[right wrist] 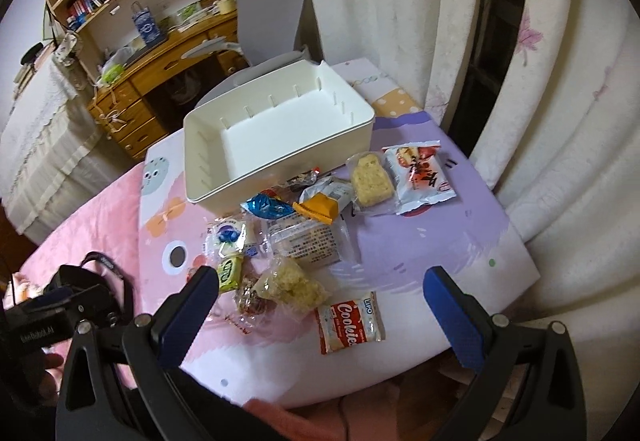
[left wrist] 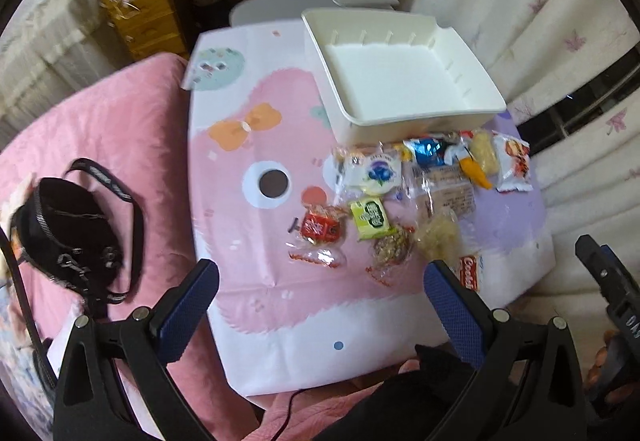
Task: Organize snacks
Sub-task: 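Grasp red pastry with left tool while right tool grasps Cookies packet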
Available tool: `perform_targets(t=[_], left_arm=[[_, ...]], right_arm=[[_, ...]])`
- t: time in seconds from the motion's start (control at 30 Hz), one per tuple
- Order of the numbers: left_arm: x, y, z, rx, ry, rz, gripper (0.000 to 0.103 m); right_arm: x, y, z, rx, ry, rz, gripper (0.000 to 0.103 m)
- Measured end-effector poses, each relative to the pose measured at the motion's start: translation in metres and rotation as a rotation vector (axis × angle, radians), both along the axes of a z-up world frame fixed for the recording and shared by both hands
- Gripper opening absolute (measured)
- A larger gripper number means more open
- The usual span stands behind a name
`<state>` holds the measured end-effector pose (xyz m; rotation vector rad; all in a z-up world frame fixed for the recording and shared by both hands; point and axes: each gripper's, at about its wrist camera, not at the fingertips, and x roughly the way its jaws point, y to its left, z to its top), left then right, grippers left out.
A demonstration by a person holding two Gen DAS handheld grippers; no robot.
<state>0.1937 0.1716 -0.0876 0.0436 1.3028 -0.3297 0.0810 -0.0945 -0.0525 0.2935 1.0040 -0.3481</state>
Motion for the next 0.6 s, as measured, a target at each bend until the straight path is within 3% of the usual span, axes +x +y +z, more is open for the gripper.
perform_targets(t=[0.2,0.43,0.6], left_arm=[[0.013,0.012,-0.033,-0.067,0.036,-0.080,0.100],[0.024,0.010,-0.066,-0.131,0.048,-0.115,0.100],[0.029,0.004,-0.088,-0.136,0.009,-0.118,0.100]], right_arm=[[-0.018,0.019,-0.009,-0.076,-0.072,-0.012,0.102],[-0.034,0.026,-0.046,-0.077,-0.103,0.007,0.102],[-0.041,0.025,-0.076,-0.108,-0.093,0.013,0.102]])
